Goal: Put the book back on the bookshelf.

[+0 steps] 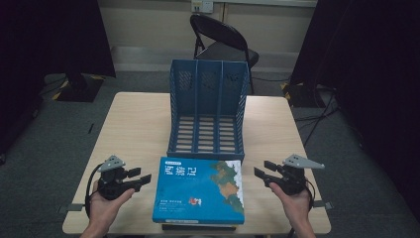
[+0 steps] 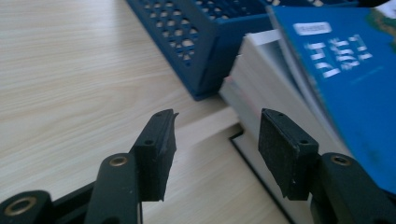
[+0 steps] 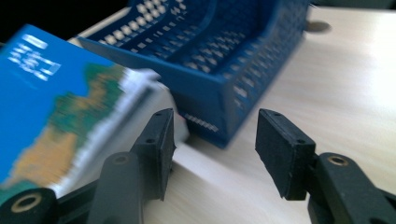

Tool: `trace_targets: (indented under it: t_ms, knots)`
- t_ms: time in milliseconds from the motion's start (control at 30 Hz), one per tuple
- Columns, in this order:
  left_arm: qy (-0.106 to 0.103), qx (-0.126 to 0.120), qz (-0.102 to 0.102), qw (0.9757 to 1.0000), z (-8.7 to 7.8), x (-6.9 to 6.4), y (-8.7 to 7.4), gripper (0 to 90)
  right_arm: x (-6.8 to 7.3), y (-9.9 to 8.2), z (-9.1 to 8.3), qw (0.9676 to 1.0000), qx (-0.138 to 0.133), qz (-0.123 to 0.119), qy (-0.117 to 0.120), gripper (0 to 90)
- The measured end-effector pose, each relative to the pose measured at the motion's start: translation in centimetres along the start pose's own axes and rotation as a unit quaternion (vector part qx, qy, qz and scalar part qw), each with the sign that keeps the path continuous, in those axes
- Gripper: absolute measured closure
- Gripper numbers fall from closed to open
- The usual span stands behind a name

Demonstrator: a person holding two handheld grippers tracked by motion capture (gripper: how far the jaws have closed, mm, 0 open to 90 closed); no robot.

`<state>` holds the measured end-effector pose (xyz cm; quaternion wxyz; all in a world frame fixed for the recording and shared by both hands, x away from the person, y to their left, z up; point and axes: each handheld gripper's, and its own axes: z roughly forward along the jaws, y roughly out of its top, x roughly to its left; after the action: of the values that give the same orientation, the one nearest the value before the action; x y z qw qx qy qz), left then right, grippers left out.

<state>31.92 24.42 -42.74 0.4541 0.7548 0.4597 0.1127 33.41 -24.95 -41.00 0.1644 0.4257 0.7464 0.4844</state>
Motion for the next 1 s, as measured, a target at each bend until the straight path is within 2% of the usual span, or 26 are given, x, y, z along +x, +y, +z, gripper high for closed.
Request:
trace_targets:
  t_ms: [67, 133, 167, 200, 300, 400, 433, 467, 533, 567, 600, 633, 700, 767, 833, 867, 900, 967, 1000]
  knots:
    - [-0.004, 0.0, 0.011, 0.9999, 0.2, -0.6, 0.6, 46.1, 0.7, 0.9, 0.2, 0.9999, -0.006, -0.013, 0.008, 47.2]
    - [-0.003, -0.003, 0.014, 0.9999, 0.1, -0.8, 0.8, 46.1, 1.4, 2.0, 0.6, 0.9995, -0.014, -0.021, 0.02, 47.2]
    - [-0.004, -0.013, 0.014, 0.9998, 0.1, -1.0, 1.2, 46.1, 1.4, 2.0, 0.6, 0.9995, -0.014, -0.021, 0.02, 47.2]
    - [-0.004, -0.02, 0.018, 0.9996, -0.1, -1.2, 2.1, 45.3, 2.2, 3.3, 1.2, 0.9986, -0.011, -0.036, 0.036, 47.2]
    - [0.001, -0.033, 0.032, 0.9989, -0.2, -1.6, 3.1, 43.3, 3.0, 4.5, 1.9, 0.9974, -0.003, -0.057, 0.045, 50.1]
    - [-0.016, -0.031, 0.031, 0.9989, 0.2, -1.9, 3.9, 42.9, 4.0, 5.3, 2.7, 0.9957, -0.002, -0.073, 0.058, 51.9]
    - [-0.015, -0.029, 0.035, 0.9989, 0.5, -2.1, 3.9, 42.9, 4.2, 5.5, 3.1, 0.9952, 0.002, -0.075, 0.064, 51.9]
    - [-0.014, -0.024, 0.036, 0.999, 0.8, -2.4, 3.8, 42.9, 4.3, 5.5, 3.6, 0.9946, 0.006, -0.074, 0.072, 52.0]
    - [-0.035, -0.034, 0.023, 0.9985, 1.1, -2.6, 3.4, 45.7, 4.5, 5.2, 4.6, 0.9941, 0.019, -0.072, 0.079, 53.5]
    - [-0.029, -0.027, 0.03, 0.9988, 1.3, -2.8, 3.2, 50.9, 4.5, 5.0, 5.0, 0.9939, 0.022, -0.072, 0.08, 54.5]
    - [-0.024, -0.017, 0.039, 0.9988, 1.5, -3.0, 3.0, 51.2, 4.5, 4.7, 5.3, 0.994, 0.024, -0.069, 0.081, 56.3]
    - [-0.02, -0.019, 0.045, 0.9986, 1.5, -3.1, 2.8, 51.3, 4.5, 4.4, 5.6, 0.9939, 0.029, -0.069, 0.081, 56.4]
    - [-0.033, -0.018, 0.031, 0.9988, 1.6, -3.0, 2.3, 55.1, 4.4, 3.9, 6.0, 0.9942, 0.038, -0.071, 0.072, 55.2]
    - [-0.035, -0.018, 0.022, 0.999, 1.8, -3.1, 2.0, 55.4, 4.2, 3.5, 6.2, 0.9944, 0.042, -0.064, 0.073, 53.6]
    - [-0.034, -0.013, 0.019, 0.9992, 1.9, -3.6, 1.8, 54.0, 4.1, 3.2, 6.3, 0.9949, 0.039, -0.062, 0.071, 52.8]
    - [-0.027, -0.013, 0.031, 0.9991, 1.9, -3.8, 1.7, 53.7, 4.1, 3.1, 6.4, 0.9947, 0.04, -0.063, 0.071, 52.8]
    - [-0.026, -0.015, 0.032, 0.999, 1.9, -3.8, 1.7, 53.6, 4.1, 3.1, 6.4, 0.9947, 0.041, -0.064, 0.069, 52.1]
    - [-0.04, -0.013, 0.014, 0.999, 2.0, -3.5, 1.6, 53.4, 4.1, 3.1, 6.6, 0.9946, 0.042, -0.065, 0.068, 50.7]
    - [-0.051, -0.015, -0.001, 0.9986, 2.0, -3.1, 1.5, 53.5, 4.1, 3.1, 6.7, 0.9946, 0.044, -0.071, 0.062, 49.3]
